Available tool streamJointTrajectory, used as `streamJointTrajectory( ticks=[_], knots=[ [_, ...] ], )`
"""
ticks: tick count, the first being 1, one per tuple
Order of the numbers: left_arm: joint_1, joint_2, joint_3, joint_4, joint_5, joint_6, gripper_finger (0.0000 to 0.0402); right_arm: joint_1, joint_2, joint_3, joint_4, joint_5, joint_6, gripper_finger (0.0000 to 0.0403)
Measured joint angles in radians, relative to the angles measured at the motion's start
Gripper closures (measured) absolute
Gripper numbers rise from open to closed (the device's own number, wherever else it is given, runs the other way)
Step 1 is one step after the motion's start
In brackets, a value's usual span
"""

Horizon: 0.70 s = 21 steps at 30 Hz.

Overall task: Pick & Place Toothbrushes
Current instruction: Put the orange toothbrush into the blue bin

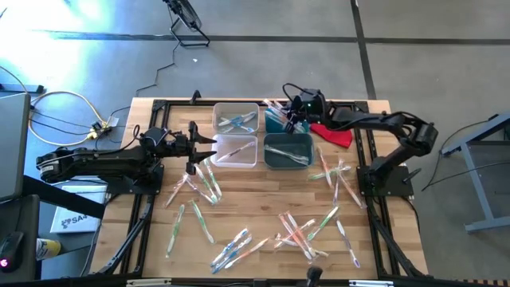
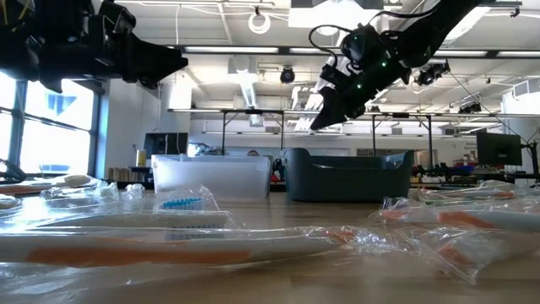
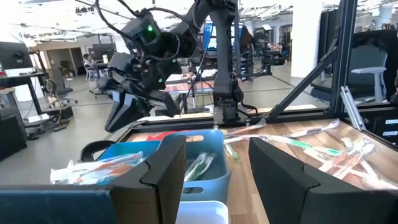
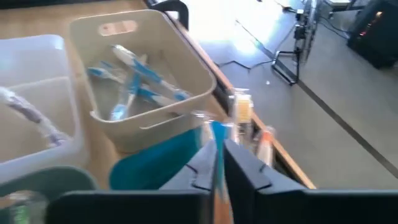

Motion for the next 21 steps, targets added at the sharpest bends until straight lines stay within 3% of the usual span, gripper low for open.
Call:
streamJointTrajectory(
  ticks=[6,12,21],
  knots=[
    [0.0,0.0,0.0,0.005,-0.002,0.002,0.0231,0.037,0.0,0.034,-0.027,0.007,-0.004,0.04],
    [0.0,0.0,0.0,0.008,-0.003,0.002,0.0231,0.06,0.001,0.177,-0.201,0.085,0.006,0.0401],
    [0.0,0.0,0.0,0.011,-0.003,0.001,0.0231,0.062,0.015,0.355,-0.365,0.084,0.055,0.0401]
  ],
)
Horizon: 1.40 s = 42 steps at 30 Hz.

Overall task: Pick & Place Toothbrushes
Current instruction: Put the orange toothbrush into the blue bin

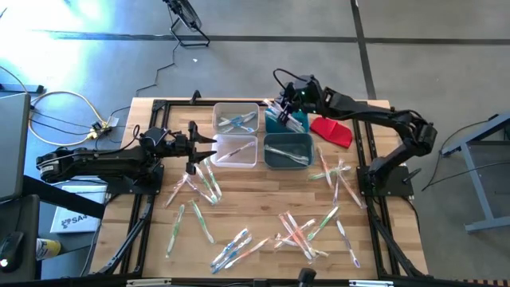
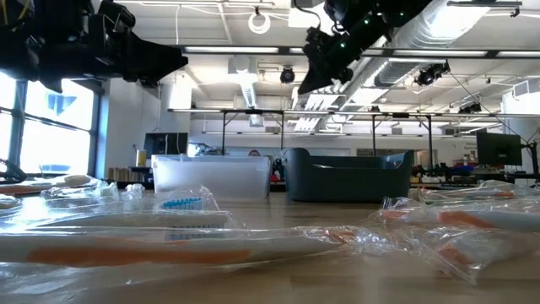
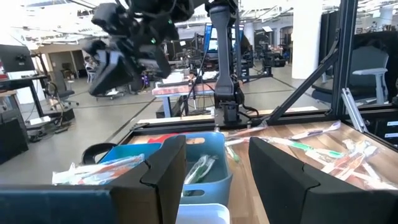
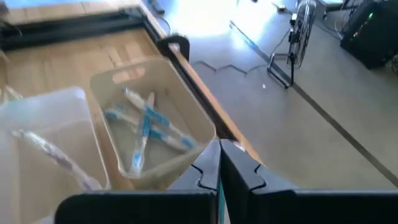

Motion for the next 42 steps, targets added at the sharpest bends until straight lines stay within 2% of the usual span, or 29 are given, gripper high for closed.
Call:
streamJointTrajectory(
  ticks=[5,9,16,22,25,28,32,34,37,42],
  knots=[
    [0.0,0.0,0.0,0.014,0.0,0.0,0.0231,0.0,0.102,0.102,-0.059,-0.006,-0.001,0.0401],
    [0.0,0.0,0.0,0.015,0.0,0.001,0.0231,-0.005,0.228,0.22,-0.181,0.03,-0.002,0.0401],
    [0.0,0.0,0.0,0.013,0.0,0.007,0.0231,-0.043,0.401,0.418,-0.357,0.025,0.0,0.0401],
    [0.0,0.0,0.0,0.006,0.0,0.008,0.0231,-0.077,0.448,0.449,-0.371,0.03,-0.001,0.0391],
    [0.0,0.0,0.0,0.006,0.001,0.017,0.0231,-0.081,0.453,0.449,-0.363,0.059,-0.002,0.0364],
    [0.0,0.0,0.0,0.006,0.001,0.025,0.0231,-0.08,0.455,0.449,-0.366,0.082,-0.006,0.0316],
    [0.0,0.0,0.0,0.006,0.001,0.025,0.0231,-0.078,0.472,0.449,-0.359,-0.002,-0.044,0.0249],
    [0.0,0.0,0.0,0.006,0.001,0.025,0.0231,-0.077,0.484,0.447,-0.345,-0.003,-0.047,0.0227],
    [0.0,0.0,0.0,0.006,0.001,0.026,0.0231,-0.079,0.493,0.447,-0.297,0.019,-0.048,0.0209],
    [0.0,0.0,0.0,0.005,0.001,0.03,0.0231,-0.086,0.493,0.448,-0.267,-0.012,-0.056,0.021]
  ],
)
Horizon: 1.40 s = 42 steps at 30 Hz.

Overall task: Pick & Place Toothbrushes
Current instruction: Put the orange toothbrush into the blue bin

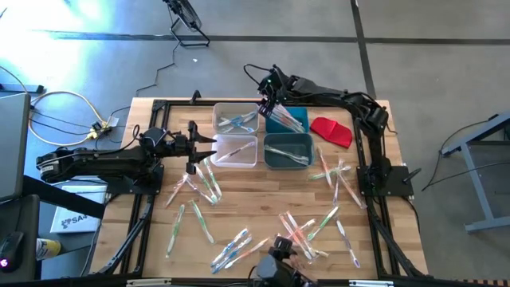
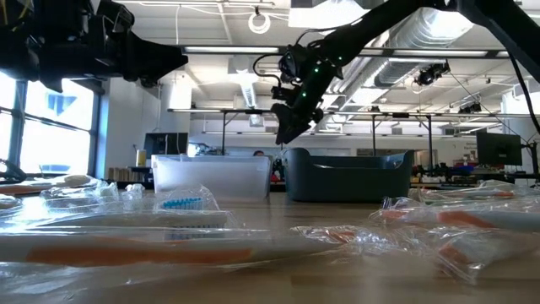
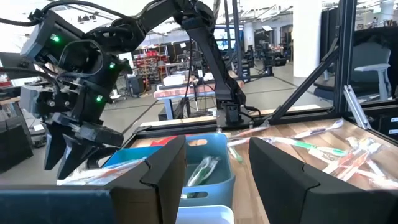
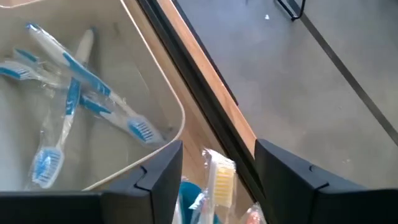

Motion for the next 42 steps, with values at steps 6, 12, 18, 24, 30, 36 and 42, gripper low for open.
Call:
streamJointTrajectory(
  ticks=[6,12,18,24,30,36,42],
  knots=[
    [0.0,0.0,0.0,-0.004,-0.016,0.001,0.0231,-0.003,0.018,0.001,0.013,0.005,0.005,0.0218],
    [0.0,0.0,0.0,-0.01,-0.022,0.001,0.0231,-0.005,0.064,0.0,-0.004,0.023,0.019,0.0218],
    [0.0,0.0,0.0,-0.015,-0.025,0.001,0.0231,-0.002,0.067,0.0,0.011,0.042,-0.024,0.0223],
    [0.0,0.0,0.0,-0.02,-0.027,0.001,0.0231,-0.005,0.067,0.0,0.006,0.042,-0.026,0.0273],
    [0.0,0.0,0.0,-0.021,-0.027,0.001,0.0231,-0.005,0.067,0.0,0.03,0.039,-0.026,0.0336],
    [0.0,0.0,0.0,-0.021,-0.027,0.001,0.0231,-0.002,0.067,0.0,0.029,0.034,-0.026,0.0372],
    [0.0,0.0,0.0,-0.021,-0.027,0.001,0.0231,0.014,0.063,0.0,-0.001,0.039,-0.042,0.0391]
  ],
)
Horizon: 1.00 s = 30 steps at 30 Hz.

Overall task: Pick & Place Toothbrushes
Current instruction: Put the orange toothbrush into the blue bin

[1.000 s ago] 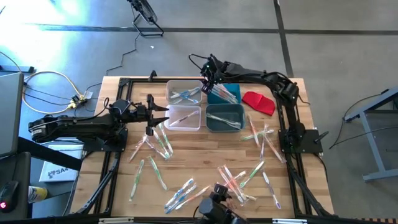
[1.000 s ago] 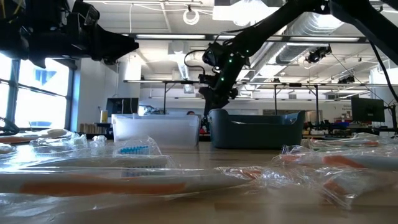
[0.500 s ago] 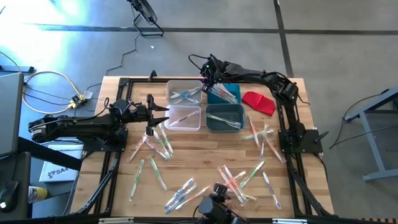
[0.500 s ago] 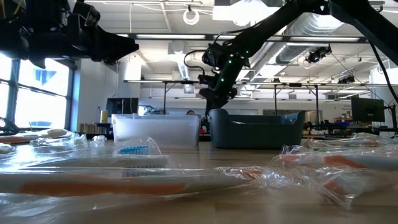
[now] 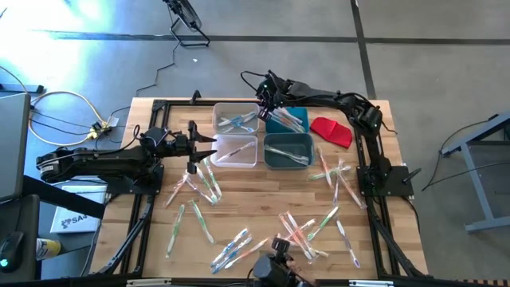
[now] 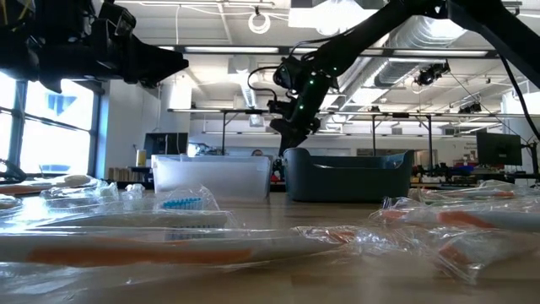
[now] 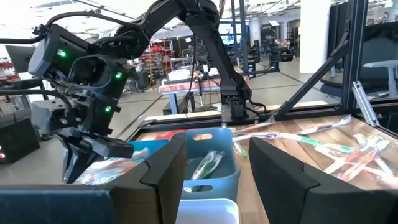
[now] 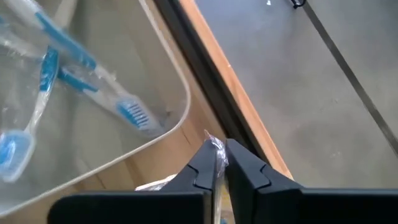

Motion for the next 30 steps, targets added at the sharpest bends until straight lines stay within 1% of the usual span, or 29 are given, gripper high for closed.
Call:
streamJointTrajectory(
  ticks=[5,10,16,23,28,30],
  knots=[
    [0.0,0.0,0.0,0.0,0.0,0.0,0.0231,0.027,-0.001,0.0,-0.02,0.003,-0.031,0.0387],
    [0.0,0.0,0.0,0.0,0.0,0.0,0.0231,0.063,-0.008,0.0,-0.035,0.008,-0.132,0.0391],
    [0.0,0.0,0.0,-0.006,0.001,0.0,0.0231,0.106,-0.013,0.0,-0.106,0.08,-0.234,0.0391],
    [0.0,0.0,0.0,-0.007,0.004,-0.001,0.0231,0.132,-0.057,0.0,-0.158,0.085,-0.273,0.0392],
    [0.0,0.0,0.0,-0.014,0.004,-0.001,0.0231,0.13,-0.086,0.0,-0.233,0.065,-0.306,0.0393],
    [0.0,0.0,0.0,-0.015,0.003,-0.001,0.0231,0.118,-0.087,0.0,-0.281,0.01,-0.324,0.0392]
  ],
)
